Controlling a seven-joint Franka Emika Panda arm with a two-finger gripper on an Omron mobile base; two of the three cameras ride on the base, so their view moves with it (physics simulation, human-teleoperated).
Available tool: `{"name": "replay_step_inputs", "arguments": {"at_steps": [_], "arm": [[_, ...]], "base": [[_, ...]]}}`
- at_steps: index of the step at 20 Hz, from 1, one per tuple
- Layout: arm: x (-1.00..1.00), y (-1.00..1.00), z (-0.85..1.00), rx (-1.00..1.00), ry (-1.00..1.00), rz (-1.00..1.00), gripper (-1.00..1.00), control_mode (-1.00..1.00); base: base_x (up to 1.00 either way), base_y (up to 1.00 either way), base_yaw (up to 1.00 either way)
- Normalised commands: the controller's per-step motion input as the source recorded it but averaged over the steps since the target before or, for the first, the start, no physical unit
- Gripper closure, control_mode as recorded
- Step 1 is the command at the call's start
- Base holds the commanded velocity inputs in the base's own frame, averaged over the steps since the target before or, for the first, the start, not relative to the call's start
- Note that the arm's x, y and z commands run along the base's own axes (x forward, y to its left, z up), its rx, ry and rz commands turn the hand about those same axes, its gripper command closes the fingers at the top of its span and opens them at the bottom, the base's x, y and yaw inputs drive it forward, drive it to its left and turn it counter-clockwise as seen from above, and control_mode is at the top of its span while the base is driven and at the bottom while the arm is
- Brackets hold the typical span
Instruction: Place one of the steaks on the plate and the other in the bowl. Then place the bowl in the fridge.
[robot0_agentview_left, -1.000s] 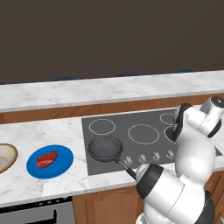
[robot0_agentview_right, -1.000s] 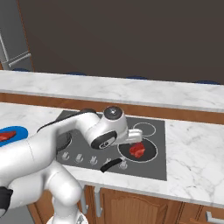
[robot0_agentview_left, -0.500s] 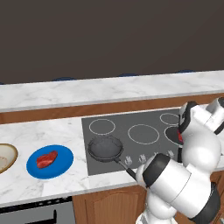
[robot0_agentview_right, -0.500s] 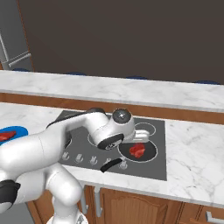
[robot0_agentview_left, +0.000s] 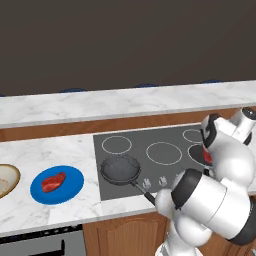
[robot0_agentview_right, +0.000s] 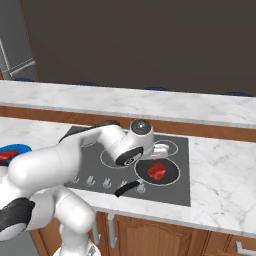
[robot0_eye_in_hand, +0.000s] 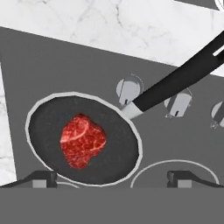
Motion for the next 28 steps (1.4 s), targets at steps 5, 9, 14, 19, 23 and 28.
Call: {"name": "replay_step_inputs", "arguments": {"at_steps": [5, 9, 14, 19, 23, 28], "arm": [[0.44, -0.07, -0.04, 0.03, 0.21, -0.05, -1.0, -1.0], [0.26, -0.04, -0.03, 0.04, 0.18, -0.1, -1.0, -1.0], [0.16, 0.0, -0.3, 0.03, 0.07, -0.12, -1.0, -1.0], [0.15, 0.0, -0.42, 0.0, 0.0, -0.14, -1.0, -1.0], [0.28, 0.0, -0.25, 0.0, 0.0, -0.14, -1.0, -1.0], [0.16, 0.1, -0.01, 0.0, 0.0, -0.15, -1.0, -1.0]], "base": [[0.0, 0.0, 0.0], [0.0, 0.0, 0.0], [0.0, 0.0, 0.0], [0.0, 0.0, 0.0], [0.0, 0.0, 0.0], [0.0, 0.0, 0.0]]}}
